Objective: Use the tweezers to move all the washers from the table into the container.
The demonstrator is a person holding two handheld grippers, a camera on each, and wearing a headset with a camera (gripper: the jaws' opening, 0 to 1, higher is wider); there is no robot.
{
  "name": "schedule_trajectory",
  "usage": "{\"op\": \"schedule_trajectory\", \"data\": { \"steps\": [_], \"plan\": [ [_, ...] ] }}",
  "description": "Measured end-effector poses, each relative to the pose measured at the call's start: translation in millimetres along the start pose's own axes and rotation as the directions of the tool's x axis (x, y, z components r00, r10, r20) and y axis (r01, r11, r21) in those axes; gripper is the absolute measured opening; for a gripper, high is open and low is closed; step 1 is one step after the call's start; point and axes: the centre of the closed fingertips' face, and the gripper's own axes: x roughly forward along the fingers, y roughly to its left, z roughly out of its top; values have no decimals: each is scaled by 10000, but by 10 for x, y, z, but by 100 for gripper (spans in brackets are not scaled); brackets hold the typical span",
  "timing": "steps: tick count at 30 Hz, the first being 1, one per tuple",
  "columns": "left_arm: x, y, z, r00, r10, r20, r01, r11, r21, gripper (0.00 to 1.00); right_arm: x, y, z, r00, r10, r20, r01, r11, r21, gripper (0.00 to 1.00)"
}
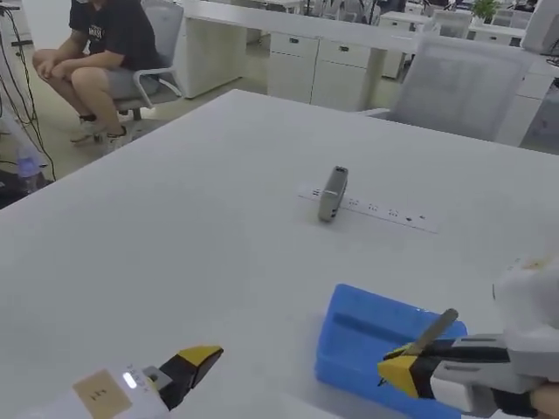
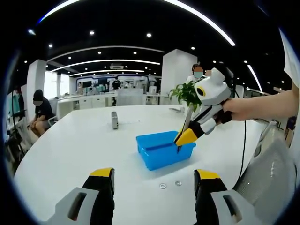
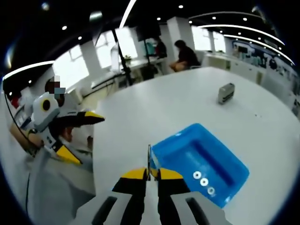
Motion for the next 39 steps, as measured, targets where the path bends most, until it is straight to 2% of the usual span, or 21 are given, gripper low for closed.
{"op": "schedule_trajectory", "data": {
  "steps": [6, 10, 14, 19, 24, 31, 35, 39],
  "plan": [
    [2, -2, -6, 10000, -20, -31, 20, 10000, 0, 69, 226, 151, -263, 9957, 768, -517, -734, 9952, 652, 5],
    [3, -1, -6, 10000, -21, -26, 20, 10000, -26, 69, 340, 194, -375, 9920, 1036, -720, -957, 9897, 1061, 5],
    [5, -1, -9, 10000, -29, -38, 29, 10000, -34, 69, 405, 229, -445, 9885, 1180, -942, -1072, 9878, 1134, 5],
    [6, -1, -15, 10000, -35, -58, 35, 10000, -52, 69, 420, 249, -449, 9875, 1236, -978, -1124, 9872, 1134, 5],
    [7, -5, -22, 9999, -57, -89, 57, 10000, -48, 69, 446, 251, -494, 9851, 1141, -1287, -1042, 9912, 812, 5],
    [8, -9, -28, 9999, -72, -126, 71, 10000, -44, 69, 443, 318, -501, 9824, 1204, -1431, -1143, 9922, 503, 5],
    [8, -10, -32, 9999, -74, -151, 74, 10000, -36, 69, 445, 350, -517, 9801, 1114, -1645, -1137, 9935, -48, 5],
    [8, -10, -34, 9998, -73, -164, 72, 10000, -26, 69, 452, 388, -524, 9779, 878, -1896, -1079, 9892, -987, 6]
  ]
}}
